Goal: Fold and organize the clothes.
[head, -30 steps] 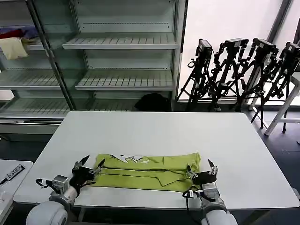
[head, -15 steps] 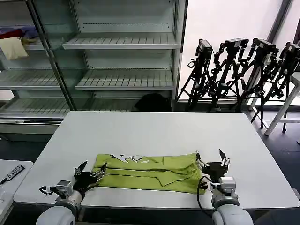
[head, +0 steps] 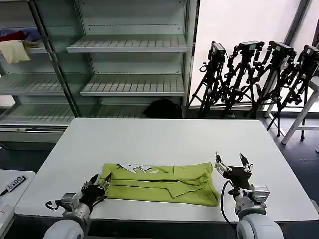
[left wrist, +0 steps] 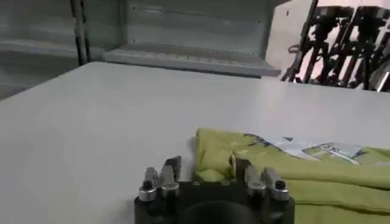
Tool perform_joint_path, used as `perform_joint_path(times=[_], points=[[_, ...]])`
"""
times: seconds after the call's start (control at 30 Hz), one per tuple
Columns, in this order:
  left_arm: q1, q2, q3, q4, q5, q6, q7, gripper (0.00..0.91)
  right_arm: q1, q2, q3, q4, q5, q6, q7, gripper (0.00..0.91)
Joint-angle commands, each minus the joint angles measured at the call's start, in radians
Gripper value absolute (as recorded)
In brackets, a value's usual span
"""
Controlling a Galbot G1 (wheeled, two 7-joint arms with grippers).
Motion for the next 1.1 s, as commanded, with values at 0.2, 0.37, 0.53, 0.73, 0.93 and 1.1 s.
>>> perform_joint_path(times=[0.2,0.37,0.53,0.73,0.93,1.1], points=[[0.008,-0.030,0.018,-0.006,-0.102,0.016,-0.004,0.020,0.023,-0.002,0.028,0.009,0.050,-0.018,0.007,0.907],[0.002,-0.038,0.022,-0.001,-0.104,-0.026,-0.005,0.000,0.029,-0.002,0.030,0.010,0.051,-0.023,0.009,0.907],[0.003,-0.029,-0.004,0.008,-0.036,-0.119,0.029,0.000,0.028,-0.001,0.035,0.008,0.051,-0.024,0.010,0.907],[0.022,0.035,-0.135,-0.015,0.090,-0.157,0.124,0.000,0.032,-0.007,0.047,0.005,0.059,-0.027,0.011,0.907],[0.009,0.119,-0.275,-0.004,0.166,-0.170,0.191,0.000,0.036,-0.010,0.051,-0.004,0.063,-0.029,0.008,0.907],[-0.020,0.204,-0.347,0.030,0.226,-0.178,0.232,0.000,0.035,-0.009,0.053,-0.010,0.065,-0.029,0.007,0.907]])
